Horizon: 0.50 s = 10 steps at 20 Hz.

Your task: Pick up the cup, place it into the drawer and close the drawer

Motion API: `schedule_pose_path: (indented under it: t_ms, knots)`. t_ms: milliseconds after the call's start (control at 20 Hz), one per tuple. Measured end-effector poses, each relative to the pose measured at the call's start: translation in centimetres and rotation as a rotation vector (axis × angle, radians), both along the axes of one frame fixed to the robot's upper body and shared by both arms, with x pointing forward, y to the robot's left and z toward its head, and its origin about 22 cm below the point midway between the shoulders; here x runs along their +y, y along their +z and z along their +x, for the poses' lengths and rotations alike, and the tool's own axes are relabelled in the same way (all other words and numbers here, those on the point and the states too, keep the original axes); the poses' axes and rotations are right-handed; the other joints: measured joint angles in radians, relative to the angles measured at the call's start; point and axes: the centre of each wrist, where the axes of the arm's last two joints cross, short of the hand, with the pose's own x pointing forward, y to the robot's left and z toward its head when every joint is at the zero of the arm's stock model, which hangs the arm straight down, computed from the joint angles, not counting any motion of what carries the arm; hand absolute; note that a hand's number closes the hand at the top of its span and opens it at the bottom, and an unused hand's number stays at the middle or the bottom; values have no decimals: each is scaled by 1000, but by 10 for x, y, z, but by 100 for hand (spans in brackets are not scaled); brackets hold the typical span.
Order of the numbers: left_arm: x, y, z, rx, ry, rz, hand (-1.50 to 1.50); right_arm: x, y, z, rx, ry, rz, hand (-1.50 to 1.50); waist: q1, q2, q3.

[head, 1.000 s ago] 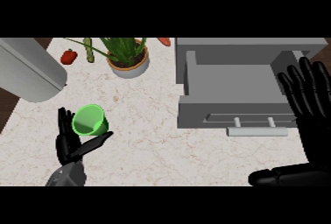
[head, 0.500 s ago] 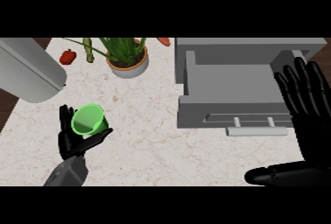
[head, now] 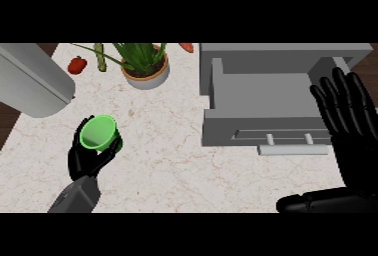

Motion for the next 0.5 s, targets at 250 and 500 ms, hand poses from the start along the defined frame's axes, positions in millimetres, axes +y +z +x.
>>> schedule_pose_path:
  t_ms: [250, 500]
  knots:
    - [-9, -1, 2, -38, -19, 4, 150, -6, 2, 3, -3, -5, -3, -150, 0, 0, 0]
    - [-12, 2, 6, -61, -19, 51, 150, -11, 1, 6, -3, -10, -3, -150, 1, 0, 1]
